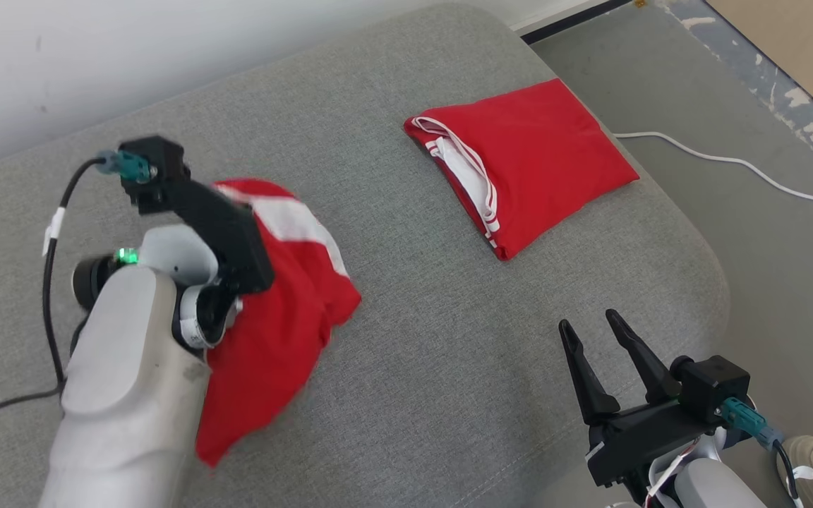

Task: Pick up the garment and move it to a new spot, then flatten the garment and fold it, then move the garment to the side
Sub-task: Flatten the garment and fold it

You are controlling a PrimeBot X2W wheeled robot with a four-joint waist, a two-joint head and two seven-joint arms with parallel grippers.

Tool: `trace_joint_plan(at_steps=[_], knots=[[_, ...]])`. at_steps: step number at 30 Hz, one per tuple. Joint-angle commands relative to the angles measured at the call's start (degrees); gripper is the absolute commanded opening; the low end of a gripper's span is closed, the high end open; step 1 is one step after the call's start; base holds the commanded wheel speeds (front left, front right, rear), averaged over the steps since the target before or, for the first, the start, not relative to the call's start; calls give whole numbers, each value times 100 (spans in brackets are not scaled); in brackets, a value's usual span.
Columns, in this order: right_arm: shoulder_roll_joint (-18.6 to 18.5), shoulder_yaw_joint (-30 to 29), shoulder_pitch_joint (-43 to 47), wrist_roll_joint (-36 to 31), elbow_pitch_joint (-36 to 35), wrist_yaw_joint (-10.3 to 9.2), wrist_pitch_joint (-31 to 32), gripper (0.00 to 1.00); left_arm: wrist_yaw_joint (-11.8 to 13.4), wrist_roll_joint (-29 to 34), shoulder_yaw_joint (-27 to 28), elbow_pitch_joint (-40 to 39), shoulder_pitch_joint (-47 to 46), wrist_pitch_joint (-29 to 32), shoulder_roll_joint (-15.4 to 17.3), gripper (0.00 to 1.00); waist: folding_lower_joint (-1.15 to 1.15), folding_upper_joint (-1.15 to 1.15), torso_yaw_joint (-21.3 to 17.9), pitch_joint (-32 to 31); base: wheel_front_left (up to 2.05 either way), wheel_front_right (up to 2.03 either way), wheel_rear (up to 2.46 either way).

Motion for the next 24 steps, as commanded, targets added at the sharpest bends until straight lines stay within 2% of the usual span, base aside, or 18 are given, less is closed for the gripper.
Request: trace_joint_plan(at_steps=[1, 7, 12, 16, 20, 24], knots=[[-3, -13, 22, 15, -4, -15, -25, 100, -124, 40, -47, -97, -168, -250, -21, 0, 0, -1, 2, -7, 0, 0, 0], [24, -52, 68, -29, -1, -15, -27, 100, -612, 197, -250, -411, -635, -1797, -36, 0, 0, -1, 3, -86, 0, 0, 0], [30, -52, 68, -49, 42, -15, -27, 100, -892, 397, -528, -584, -1161, -2659, -37, 0, 0, -1, 14, -180, 0, 0, 0], [18, -56, 78, -43, 72, -15, -27, 100, -1006, 314, -676, -634, -1284, -2856, -35, 0, 0, -1, 53, -231, 0, 0, 0], [-24, -197, 153, -52, 56, -15, -26, 100, -1109, 56, -1101, -662, -977, -2641, -20, 0, 0, -1, 333, -252, 0, 0, 0], [-59, -286, 233, -73, 11, -15, -19, 100, -1123, -140, -1464, -788, -301, -2409, 276, 0, 0, -1, 676, -272, 0, 0, 0]])
